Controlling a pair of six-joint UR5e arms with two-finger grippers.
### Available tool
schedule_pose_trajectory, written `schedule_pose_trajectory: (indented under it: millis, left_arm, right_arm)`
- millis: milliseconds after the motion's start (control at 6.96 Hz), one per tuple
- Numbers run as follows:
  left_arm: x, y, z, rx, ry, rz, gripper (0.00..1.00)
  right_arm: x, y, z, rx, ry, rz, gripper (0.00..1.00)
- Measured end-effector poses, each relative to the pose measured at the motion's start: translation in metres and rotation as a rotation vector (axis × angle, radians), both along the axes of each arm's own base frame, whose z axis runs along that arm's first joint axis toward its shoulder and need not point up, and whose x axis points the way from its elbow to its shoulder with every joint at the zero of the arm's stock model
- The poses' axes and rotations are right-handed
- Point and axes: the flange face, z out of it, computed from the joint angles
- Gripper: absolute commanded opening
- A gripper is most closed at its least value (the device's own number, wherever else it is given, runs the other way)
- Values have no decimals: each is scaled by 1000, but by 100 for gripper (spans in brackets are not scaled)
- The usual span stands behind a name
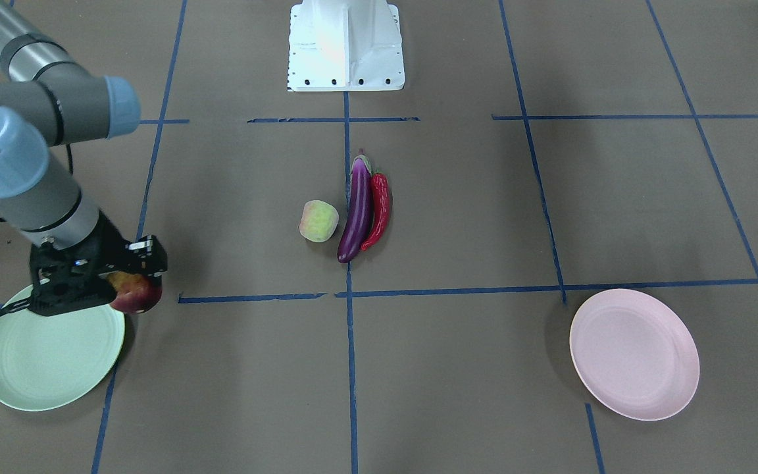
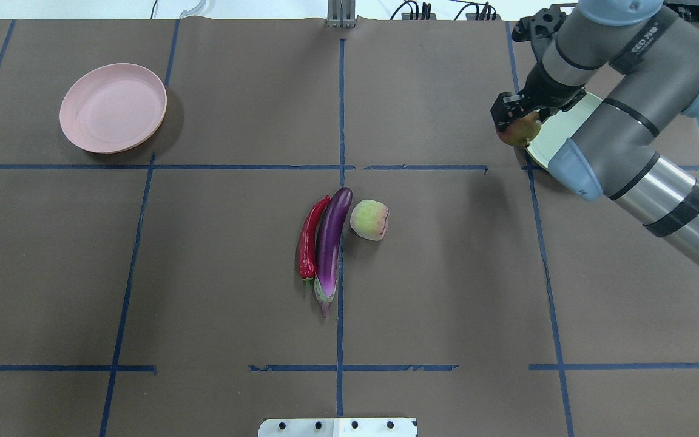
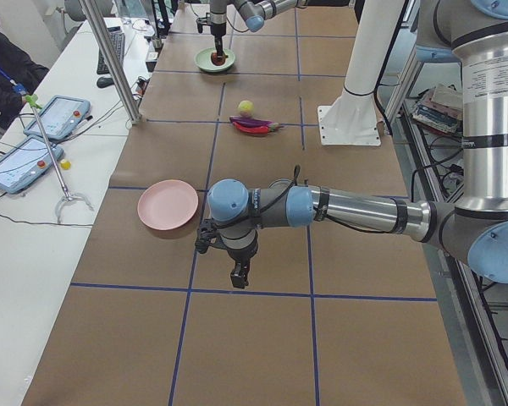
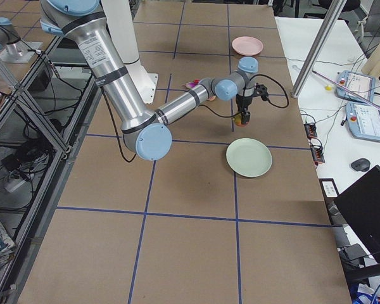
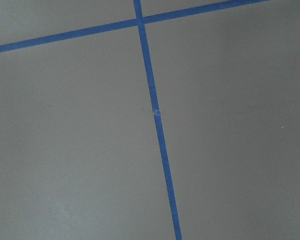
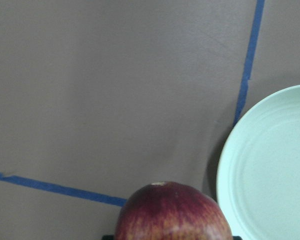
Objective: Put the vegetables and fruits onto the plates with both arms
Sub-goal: 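Carry the red apple to the green plate and release it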
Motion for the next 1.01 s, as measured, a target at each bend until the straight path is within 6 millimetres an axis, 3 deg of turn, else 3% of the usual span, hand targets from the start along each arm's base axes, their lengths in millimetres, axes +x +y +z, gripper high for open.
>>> schedule_pose_trajectory:
  millis: [144, 287, 431, 718, 1006]
  left_arm:
    - [0, 0, -1, 2, 0, 0, 100]
    - [0, 0, -2, 4, 0, 0, 100]
    - [0, 0, -3, 5, 0, 0, 100]
    - [0, 0, -4, 5, 0, -1, 100]
    - [0, 0, -4, 5, 0, -1, 100]
  right_arm:
    - [29, -18, 50, 24, 14, -27, 22]
    - [51, -23, 90, 26, 33, -50, 61]
    - [64, -20, 118, 12, 49, -60, 100]
    - [72, -11, 144, -14, 65, -64, 100]
    - [72, -12, 121, 14, 43, -57, 100]
